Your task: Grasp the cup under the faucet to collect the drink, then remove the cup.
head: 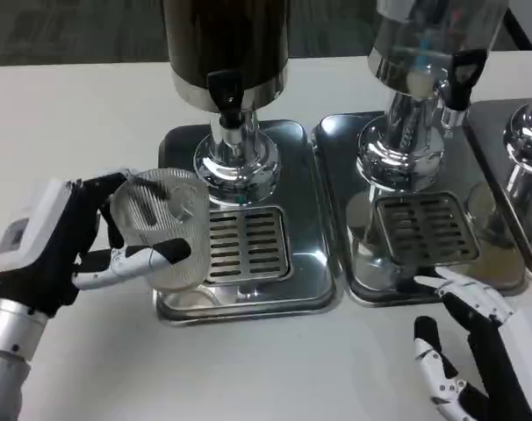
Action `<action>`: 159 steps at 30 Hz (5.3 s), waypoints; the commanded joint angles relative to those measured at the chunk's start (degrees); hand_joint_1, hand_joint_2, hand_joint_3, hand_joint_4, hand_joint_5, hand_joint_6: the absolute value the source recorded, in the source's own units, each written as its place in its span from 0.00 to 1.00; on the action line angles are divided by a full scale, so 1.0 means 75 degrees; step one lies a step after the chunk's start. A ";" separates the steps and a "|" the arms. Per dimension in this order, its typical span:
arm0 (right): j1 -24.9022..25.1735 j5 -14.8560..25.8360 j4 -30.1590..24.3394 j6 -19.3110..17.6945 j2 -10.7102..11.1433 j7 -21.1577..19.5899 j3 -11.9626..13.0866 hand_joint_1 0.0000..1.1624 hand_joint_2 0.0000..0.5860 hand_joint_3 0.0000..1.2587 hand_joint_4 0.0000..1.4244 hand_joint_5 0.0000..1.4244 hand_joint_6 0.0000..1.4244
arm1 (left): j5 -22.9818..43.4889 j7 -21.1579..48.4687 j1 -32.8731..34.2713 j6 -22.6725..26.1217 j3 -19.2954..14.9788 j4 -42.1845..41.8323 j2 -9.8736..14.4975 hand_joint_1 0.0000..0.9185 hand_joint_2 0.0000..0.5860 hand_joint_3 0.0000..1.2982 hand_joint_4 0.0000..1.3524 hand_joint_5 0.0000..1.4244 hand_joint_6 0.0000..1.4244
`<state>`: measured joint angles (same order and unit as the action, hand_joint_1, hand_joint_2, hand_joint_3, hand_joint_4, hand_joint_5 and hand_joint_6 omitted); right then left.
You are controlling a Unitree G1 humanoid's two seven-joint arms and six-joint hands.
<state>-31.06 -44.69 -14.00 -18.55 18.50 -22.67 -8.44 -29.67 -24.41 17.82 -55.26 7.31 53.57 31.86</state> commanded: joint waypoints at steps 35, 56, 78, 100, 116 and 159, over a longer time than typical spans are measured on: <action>-0.0641 -0.0087 -0.0650 0.0168 -0.0148 0.0070 0.0118 0.20 0.90 0.32 0.18 0.18 0.26 | -0.0388 -0.0559 0.1707 0.1221 0.0806 0.1548 -0.1076 0.39 0.06 0.54 0.59 0.73 0.94; -0.0816 -0.0115 -0.0796 0.0214 -0.0186 0.0114 0.0195 0.20 0.90 0.32 0.18 0.18 0.27 | -0.0318 -0.0399 0.2006 0.1354 0.1057 0.1818 -0.1443 0.38 0.07 0.53 0.57 0.72 0.92; -0.0804 -0.0039 -0.0799 0.0167 -0.0218 0.0279 0.0252 0.20 0.90 0.32 0.18 0.18 0.27 | -0.0230 0.0074 0.1927 0.1666 0.1169 0.1856 -0.1373 0.14 0.04 0.22 0.37 0.54 0.71; -0.0747 0.0032 -0.0784 0.0147 -0.0238 0.0327 0.0298 0.19 0.90 0.33 0.18 0.19 0.28 | -0.0028 0.0631 0.1819 0.1616 0.1159 0.1797 -0.1314 0.12 0.04 0.20 0.34 0.52 0.67; -0.0582 0.0082 -0.0636 0.0132 -0.0250 0.0336 0.0264 0.20 0.91 0.33 0.18 0.19 0.28 | 0.0146 0.0859 0.1613 0.1420 0.1106 0.1507 -0.1085 0.04 0.00 0.16 0.30 0.46 0.61; 0.0412 0.0135 -0.0253 0.0222 -0.0393 0.0374 0.0137 0.20 0.90 0.33 0.19 0.20 0.28 | 0.1383 0.2196 -0.0265 -0.0057 -0.0448 -0.1034 0.0969 0.01 0.01 0.22 0.29 0.40 0.56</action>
<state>-28.87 -43.47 -15.21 -17.64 16.01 -20.38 -7.36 -20.88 -9.79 16.53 -54.71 5.40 47.35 37.35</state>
